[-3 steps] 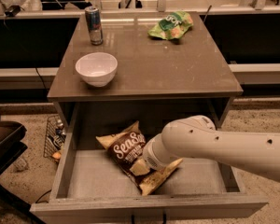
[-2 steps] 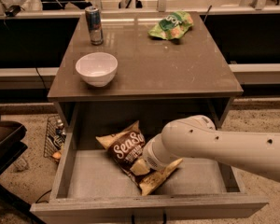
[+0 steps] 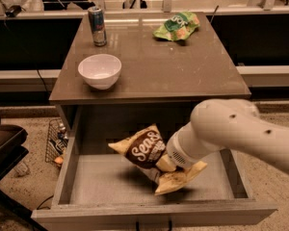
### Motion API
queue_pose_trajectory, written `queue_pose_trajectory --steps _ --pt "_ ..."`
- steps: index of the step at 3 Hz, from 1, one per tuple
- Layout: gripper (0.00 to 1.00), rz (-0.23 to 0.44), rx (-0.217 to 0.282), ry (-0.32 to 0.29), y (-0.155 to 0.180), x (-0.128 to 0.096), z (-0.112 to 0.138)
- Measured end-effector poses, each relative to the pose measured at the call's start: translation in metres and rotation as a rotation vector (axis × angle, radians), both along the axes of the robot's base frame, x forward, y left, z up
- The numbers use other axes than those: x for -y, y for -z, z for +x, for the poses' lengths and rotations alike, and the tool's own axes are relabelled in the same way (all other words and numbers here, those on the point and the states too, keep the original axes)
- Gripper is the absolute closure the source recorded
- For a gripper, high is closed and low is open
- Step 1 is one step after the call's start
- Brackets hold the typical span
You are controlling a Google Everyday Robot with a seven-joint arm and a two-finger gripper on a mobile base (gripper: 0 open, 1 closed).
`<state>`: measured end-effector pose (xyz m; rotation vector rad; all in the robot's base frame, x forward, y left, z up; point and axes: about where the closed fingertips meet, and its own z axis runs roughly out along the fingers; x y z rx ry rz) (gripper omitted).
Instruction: Pick brown chip bag from top drawer and place on counter
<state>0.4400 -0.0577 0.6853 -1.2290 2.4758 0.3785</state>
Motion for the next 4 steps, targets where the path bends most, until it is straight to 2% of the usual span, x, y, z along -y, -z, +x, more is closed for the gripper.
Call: queue_pose_trajectory --steps 1,2,3,4 --pt "1.00 -0.031 0.022 0.060 -0.099 0.053 -0.012" --pt "1.00 -0.039 0.043 0.095 -0.151 0.078 -0.013" --pt "1.00 -0.052 0.085 0.135 -0.201 0.093 -0.001" --pt "1.00 -0.064 0.160 0.156 -0.241 0.097 0.025"
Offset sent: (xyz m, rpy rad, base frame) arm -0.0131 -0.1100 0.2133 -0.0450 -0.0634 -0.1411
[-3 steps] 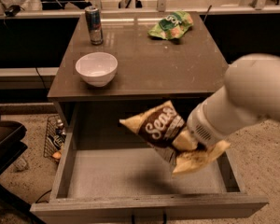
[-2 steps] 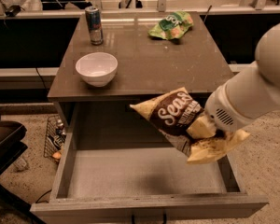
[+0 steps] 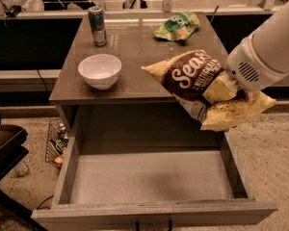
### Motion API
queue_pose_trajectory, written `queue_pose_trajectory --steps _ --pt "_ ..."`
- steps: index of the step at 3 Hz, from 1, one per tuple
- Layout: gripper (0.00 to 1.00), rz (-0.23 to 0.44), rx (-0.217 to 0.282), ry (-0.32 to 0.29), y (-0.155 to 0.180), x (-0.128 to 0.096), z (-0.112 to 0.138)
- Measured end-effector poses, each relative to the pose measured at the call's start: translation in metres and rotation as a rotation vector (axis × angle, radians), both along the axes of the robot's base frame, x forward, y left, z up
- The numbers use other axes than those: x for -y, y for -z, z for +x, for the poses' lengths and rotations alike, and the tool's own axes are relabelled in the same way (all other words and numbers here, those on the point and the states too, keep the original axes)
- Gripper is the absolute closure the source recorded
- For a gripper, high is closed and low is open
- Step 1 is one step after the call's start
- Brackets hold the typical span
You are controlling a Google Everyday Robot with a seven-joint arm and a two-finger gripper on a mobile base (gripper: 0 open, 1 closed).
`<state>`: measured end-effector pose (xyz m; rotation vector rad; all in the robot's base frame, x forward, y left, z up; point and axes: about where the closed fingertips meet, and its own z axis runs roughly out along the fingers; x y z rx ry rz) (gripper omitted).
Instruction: Pick brown chip bag from top drawer and place on counter
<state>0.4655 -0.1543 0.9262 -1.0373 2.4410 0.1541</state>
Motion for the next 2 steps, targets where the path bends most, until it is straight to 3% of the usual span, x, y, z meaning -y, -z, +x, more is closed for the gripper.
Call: queue_pose_trajectory --steps 1,2 --pt "1.00 0.002 0.005 0.009 -0.004 0.000 0.006" --pt "1.00 -0.003 0.046 0.031 -0.022 0.001 0.034"
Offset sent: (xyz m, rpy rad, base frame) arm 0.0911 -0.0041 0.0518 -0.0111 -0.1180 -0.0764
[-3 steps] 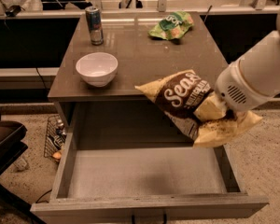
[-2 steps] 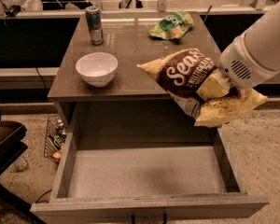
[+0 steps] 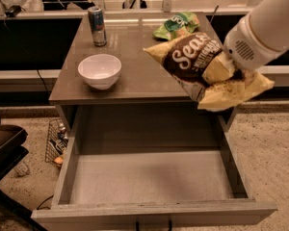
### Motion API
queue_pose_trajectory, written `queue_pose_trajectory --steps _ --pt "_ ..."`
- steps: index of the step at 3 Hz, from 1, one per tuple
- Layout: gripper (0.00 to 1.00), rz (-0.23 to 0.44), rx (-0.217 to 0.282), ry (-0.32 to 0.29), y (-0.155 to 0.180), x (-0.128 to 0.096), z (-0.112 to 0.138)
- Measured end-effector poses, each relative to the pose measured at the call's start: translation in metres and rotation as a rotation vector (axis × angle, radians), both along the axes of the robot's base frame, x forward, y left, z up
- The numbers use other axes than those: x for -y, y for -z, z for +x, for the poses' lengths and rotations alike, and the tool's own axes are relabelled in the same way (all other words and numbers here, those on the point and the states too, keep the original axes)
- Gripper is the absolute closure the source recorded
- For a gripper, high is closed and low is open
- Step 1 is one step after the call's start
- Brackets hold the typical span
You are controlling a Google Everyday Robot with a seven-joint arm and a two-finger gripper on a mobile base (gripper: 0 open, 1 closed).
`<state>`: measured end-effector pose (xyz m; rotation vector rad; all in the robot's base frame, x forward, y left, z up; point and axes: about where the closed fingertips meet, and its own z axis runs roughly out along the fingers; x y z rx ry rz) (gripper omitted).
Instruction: Pick brown chip bag from top drawer and place on counter
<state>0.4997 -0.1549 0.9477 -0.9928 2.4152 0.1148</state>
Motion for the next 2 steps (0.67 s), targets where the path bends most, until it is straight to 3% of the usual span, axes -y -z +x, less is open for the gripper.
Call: queue_pose_trajectory --steps 1,2 --pt "1.00 -0.027 0.051 0.022 -0.019 0.007 0.049" --pt "1.00 -0.003 0.126 0.029 -0.026 0.022 0.115"
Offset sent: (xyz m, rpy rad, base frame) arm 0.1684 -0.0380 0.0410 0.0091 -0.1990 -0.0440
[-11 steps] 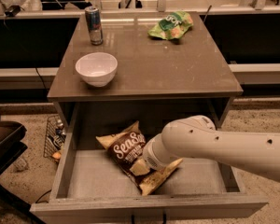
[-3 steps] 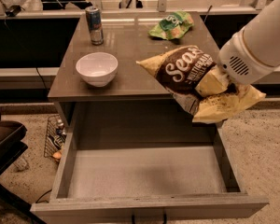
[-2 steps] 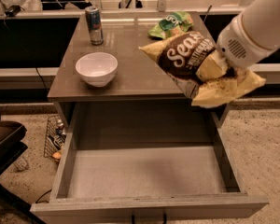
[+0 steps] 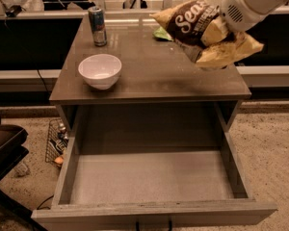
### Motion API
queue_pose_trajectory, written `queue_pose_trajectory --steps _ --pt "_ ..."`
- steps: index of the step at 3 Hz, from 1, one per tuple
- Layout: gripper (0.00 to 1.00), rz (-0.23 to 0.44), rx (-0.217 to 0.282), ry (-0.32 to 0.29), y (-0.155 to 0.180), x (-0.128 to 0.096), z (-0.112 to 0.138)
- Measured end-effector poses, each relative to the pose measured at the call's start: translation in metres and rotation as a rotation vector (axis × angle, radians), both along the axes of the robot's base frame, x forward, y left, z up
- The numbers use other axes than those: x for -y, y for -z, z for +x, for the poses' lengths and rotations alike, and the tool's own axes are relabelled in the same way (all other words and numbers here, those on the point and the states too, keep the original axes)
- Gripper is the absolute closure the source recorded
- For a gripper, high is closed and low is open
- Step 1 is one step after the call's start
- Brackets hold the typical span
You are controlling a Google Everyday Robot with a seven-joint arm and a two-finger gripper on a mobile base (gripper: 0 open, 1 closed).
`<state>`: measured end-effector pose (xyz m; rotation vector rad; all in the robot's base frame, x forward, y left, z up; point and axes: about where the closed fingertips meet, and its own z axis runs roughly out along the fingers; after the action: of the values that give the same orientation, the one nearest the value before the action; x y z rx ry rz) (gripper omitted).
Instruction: Pick brown chip bag from top drawer and place on counter
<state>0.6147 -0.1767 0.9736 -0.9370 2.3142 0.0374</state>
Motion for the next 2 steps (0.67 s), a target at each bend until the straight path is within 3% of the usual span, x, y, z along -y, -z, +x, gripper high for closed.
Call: queue_pose_trajectory --steps 1,2 --pt "1.00 0.088 0.069 0.002 0.005 0.005 0.036" --pt "0.97 0.204 0.128 -0.009 0.020 -0.005 0.072"
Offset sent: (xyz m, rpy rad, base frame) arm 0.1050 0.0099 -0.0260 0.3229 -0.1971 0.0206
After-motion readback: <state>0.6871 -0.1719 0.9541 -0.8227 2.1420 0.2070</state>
